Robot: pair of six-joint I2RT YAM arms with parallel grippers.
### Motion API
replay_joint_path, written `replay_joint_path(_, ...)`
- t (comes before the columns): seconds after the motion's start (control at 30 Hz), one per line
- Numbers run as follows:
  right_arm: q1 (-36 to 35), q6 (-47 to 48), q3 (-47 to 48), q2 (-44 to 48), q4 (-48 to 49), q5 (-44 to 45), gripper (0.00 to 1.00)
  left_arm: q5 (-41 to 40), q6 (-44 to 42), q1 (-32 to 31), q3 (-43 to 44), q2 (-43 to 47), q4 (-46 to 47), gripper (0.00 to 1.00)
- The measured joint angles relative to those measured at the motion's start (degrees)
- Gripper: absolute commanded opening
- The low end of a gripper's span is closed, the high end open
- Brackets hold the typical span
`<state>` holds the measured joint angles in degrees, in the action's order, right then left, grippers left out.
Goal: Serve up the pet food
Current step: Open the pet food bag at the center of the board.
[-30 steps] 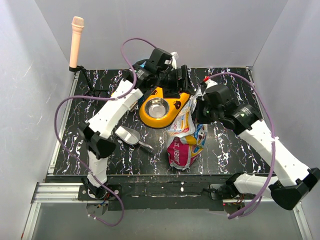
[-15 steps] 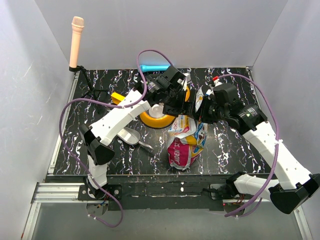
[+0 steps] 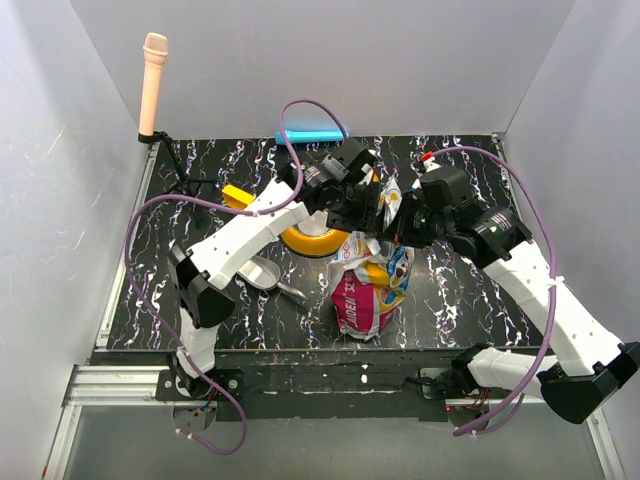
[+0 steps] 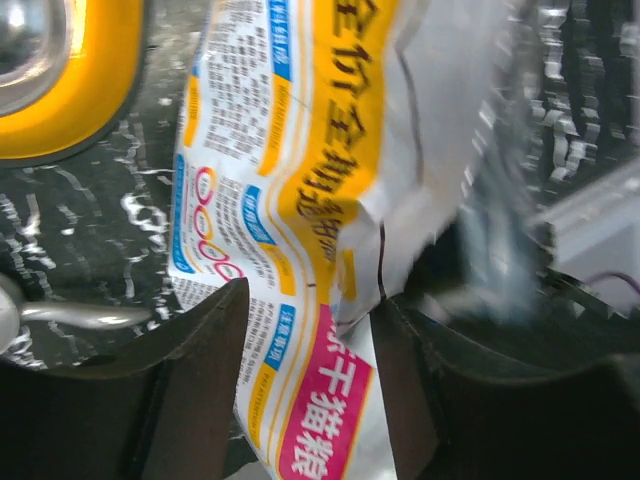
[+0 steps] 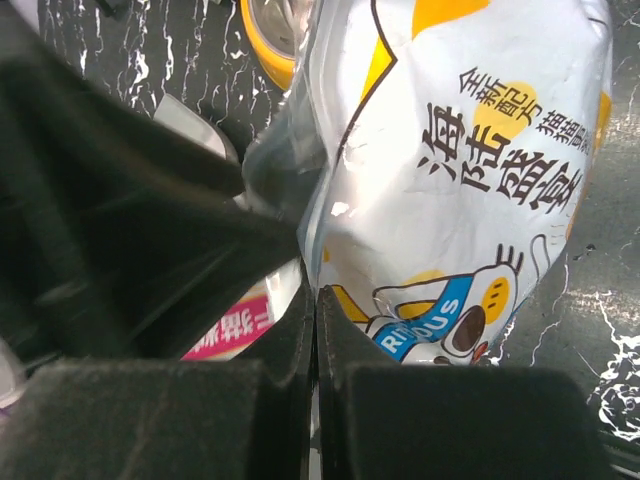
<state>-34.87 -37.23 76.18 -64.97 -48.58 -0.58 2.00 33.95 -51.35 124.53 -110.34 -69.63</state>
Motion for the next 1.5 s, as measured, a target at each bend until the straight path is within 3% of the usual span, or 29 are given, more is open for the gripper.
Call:
replay_joint_path(0.13,-2.9,-0.7,2.5,-1.2,-2.8,4.0,0.01,-5.0,-1.3,0.2,0.2,-3.0,-3.2,0.50)
replay_joint_path(0.23,-3.7,-1.9,2.9,-1.1,-4.2,6.3,0.01,-5.1,-1.7,0.7,0.3,-4.3,-3.5,0.69)
replay_joint_path(0.43,-3.9,-2.8,6.7,-2.7,-9.3,9.5,0.01,4.2,0.5,3.0,1.8,-5.1,-0.6,0.75)
replay_joint_path(0.5,-3.9,-3.2,8.7,-4.2,-11.1,10.0,0.01,8.0,2.0,4.3,1.3,-5.1,2.2,0.67)
replay_joint_path(0.7,-4.0,-5.2,12.6,-6.9,-15.7,11.3,0.01,14.2,2.8,7.1,1.6,-6.2,5.3,0.00)
replay_joint_path(0.8,-4.0,-6.2,15.0,-8.0,-19.7,12.9,0.05,16.8,1.6,7.4,3.9,-8.2,4.7,0.00)
replay_joint_path(1.03,-4.3,-9.0,16.3,-11.0,-24.2,13.4,0.43,23.9,8.3,7.7,-3.3,-6.0,13.1,0.00)
replay_joint_path(1.13,-4.6,-10.4,19.6,-14.9,-27.5,13.4,0.46,25.4,12.2,7.8,-5.1,-5.4,15.5,0.00)
replay_joint_path(1.17,-4.8,-11.0,22.4,-17.2,-28.3,13.6,0.52,25.7,12.9,7.8,-5.0,-5.4,15.9,0.00)
replay_joint_path(1.3,-7.5,-13.9,29.5,-23.7,-28.2,17.0,0.51,25.5,14.6,7.5,-5.0,-5.3,16.2,0.00)
replay_joint_path(1.37,-8.6,-16.2,27.8,-22.9,-27.5,18.4,0.52,25.5,15.1,7.9,-5.0,-5.3,16.0,0.00)
replay_joint_path(1.4,-9.0,-17.8,25.5,-21.6,-26.6,19.0,0.59,25.5,15.2,8.0,-5.0,-5.3,16.1,0.00)
replay_joint_path(1.5,-9.4,-21.6,17.3,-15.9,-26.5,20.5,0.59,25.3,15.1,7.5,-5.0,-5.0,16.1,0.00)
